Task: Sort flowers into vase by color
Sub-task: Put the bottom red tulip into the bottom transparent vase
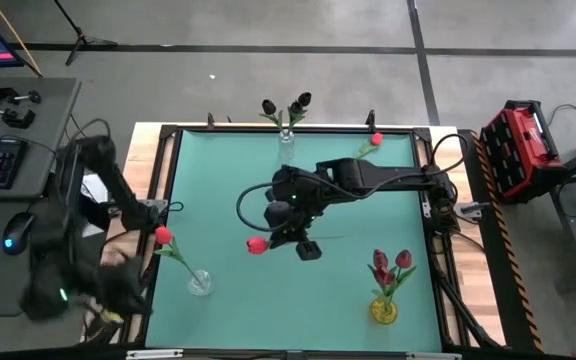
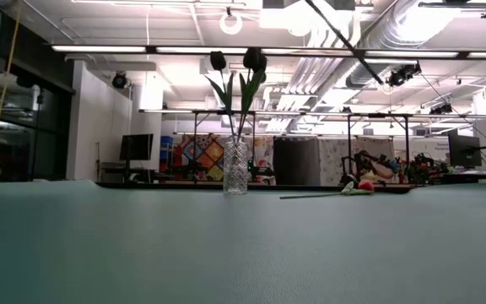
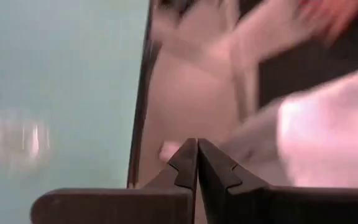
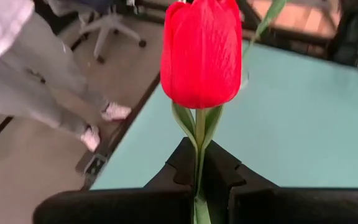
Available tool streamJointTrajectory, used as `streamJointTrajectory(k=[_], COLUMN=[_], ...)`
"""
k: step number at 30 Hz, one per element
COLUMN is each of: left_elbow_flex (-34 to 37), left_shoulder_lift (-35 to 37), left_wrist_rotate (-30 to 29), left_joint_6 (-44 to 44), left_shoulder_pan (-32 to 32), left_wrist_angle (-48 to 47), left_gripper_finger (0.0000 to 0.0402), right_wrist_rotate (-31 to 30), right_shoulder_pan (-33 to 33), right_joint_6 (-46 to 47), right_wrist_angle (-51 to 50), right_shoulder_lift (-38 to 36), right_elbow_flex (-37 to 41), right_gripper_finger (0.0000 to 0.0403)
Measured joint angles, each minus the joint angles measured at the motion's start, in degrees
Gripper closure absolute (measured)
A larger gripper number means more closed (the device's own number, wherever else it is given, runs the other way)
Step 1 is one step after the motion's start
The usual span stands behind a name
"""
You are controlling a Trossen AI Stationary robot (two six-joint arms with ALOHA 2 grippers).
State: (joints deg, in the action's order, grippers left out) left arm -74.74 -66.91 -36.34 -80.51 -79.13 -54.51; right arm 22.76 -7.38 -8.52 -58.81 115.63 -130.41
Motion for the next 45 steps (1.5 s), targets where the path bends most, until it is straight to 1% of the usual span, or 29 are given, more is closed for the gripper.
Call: streamJointTrajectory(k=[2,4,6,8,11,15,18,21,24,29,31,35,37,45], left_elbow_flex=[0.00,0.00,0.00,-0.01,0.00,0.00,-0.09,-0.02,-0.04,0.02,0.02,0.02,0.02,0.02], left_shoulder_lift=[4.60,8.82,12.75,16.32,21.20,26.37,28.21,28.95,29.02,28.52,28.59,28.56,28.57,28.56], left_wrist_rotate=[-8.02,-15.42,-20.72,-23.92,-27.26,-30.08,-29.41,-27.34,-27.40,-27.46,-28.03,-30.35,-31.37,-31.67], left_joint_6=[6.01,14.09,23.10,32.44,46.34,66.12,79.59,87.97,91.73,93.05,93.35,93.72,93.68,91.14], left_shoulder_pan=[0.04,0.20,1.00,2.36,5.05,7.47,7.92,7.87,7.88,7.89,7.89,7.89,7.89,7.89], left_wrist_angle=[2.44,4.87,6.32,7.31,10.41,21.95,32.29,38.69,41.12,40.81,40.82,40.83,40.84,40.91], left_gripper_finger=[0.0401,0.0402,0.0401,0.0401,0.0401,0.0402,0.0401,0.0401,0.0401,0.0401,0.0401,0.0401,0.0401,0.0401], right_wrist_rotate=[0.29,0.31,0.31,0.35,0.66,2.89,5.47,7.33,7.71,7.17,5.38,1.03,0.32,-0.52], right_shoulder_pan=[0.00,0.00,0.00,0.17,0.42,0.63,0.63,0.44,-0.18,-1.76,-2.37,-3.13,-3.23,-3.23], right_joint_6=[0.67,0.92,0.45,-0.65,-0.44,-0.36,1.78,6.47,10.61,12.60,12.27,9.51,8.58,8.51], right_wrist_angle=[2.49,4.06,4.98,6.60,11.79,24.40,39.59,57.18,69.74,81.95,86.10,90.04,90.51,90.84], right_shoulder_lift=[0.00,0.00,0.00,0.38,1.91,6.37,11.15,15.90,18.65,20.79,21.28,21.94,22.55,24.86], right_elbow_flex=[0.00,0.00,0.00,0.00,-0.01,0.00,0.00,0.00,0.02,0.02,0.02,0.00,0.00,0.00], right_gripper_finger=[0.0403,0.0403,0.0403,0.0403,0.0403,0.0403,0.0403,0.0403,0.0403,0.0403,0.0403,0.0403,0.0403,0.0403])
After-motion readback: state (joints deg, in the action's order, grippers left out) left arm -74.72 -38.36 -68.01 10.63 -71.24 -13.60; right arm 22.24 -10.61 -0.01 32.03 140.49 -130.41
